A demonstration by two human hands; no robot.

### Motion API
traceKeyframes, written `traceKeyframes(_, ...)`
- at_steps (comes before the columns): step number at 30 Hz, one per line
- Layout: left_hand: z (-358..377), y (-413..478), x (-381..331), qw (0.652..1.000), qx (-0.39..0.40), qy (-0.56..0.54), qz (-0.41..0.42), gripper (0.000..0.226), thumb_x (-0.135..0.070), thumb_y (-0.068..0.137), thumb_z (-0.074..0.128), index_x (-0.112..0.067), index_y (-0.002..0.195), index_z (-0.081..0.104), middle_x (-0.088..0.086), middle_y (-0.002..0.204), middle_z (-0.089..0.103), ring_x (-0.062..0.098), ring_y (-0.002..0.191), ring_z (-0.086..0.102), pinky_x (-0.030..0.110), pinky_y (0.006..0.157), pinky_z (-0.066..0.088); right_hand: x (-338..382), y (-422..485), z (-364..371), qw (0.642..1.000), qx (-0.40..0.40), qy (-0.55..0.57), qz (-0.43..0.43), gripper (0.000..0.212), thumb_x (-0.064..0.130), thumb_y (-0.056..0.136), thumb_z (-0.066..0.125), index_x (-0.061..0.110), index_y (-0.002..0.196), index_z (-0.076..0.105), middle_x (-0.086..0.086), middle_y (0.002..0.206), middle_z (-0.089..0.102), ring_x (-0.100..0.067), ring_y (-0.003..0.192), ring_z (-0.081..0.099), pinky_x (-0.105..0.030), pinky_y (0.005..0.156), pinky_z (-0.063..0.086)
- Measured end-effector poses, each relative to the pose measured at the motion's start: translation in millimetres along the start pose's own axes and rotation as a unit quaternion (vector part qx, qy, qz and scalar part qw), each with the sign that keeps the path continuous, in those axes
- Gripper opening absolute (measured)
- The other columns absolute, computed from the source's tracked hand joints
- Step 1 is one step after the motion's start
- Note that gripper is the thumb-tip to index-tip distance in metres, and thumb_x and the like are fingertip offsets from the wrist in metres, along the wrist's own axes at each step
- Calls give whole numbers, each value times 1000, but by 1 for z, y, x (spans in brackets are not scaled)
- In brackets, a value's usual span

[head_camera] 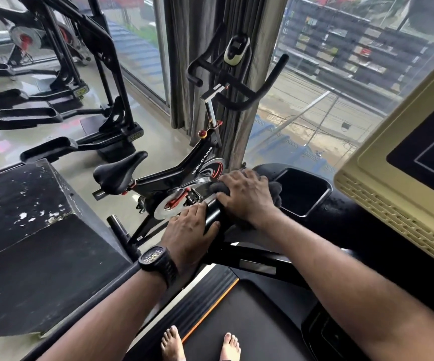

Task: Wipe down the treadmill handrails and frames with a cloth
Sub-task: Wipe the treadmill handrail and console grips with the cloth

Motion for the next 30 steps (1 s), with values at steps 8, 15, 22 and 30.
traceKeyframes(8,-1,4,-3,1000,0,-14,7,63,-52,98,39,-15,148,33,3,148,45,21,134,43,41,105,38,4,-40,9,991,-103,4,85,53,54,89,52,16,125,58,-11,150,51,-43,138,43,-68,105,33)
traceKeyframes(15,1,11,-6,999,4,-22,23,67,-53,99,39,-12,151,30,6,153,41,20,139,39,41,108,37,-39,-1,-8,994,-24,31,106,59,71,89,46,32,131,60,0,152,43,-30,143,33,-63,110,31)
traceKeyframes(22,4,13,-5,999,14,-22,20,73,-57,97,34,-12,154,25,6,157,34,20,144,33,41,114,33,1,-29,-1,999,-30,28,7,63,65,90,38,39,147,38,8,156,39,-31,147,27,-67,112,25)
traceKeyframes(30,7,16,-6,999,19,-19,30,72,-56,99,34,-14,156,19,5,161,28,18,148,25,41,118,26,-35,-18,-8,982,-42,56,178,54,57,91,54,29,137,54,1,154,39,-36,146,26,-63,106,37)
Point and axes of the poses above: each hand's wrist, its own y-axis towards the middle knuckle, its own z-axis out of the palm, x = y × z, the point moved 8 cm from there along y, towards the middle knuckle
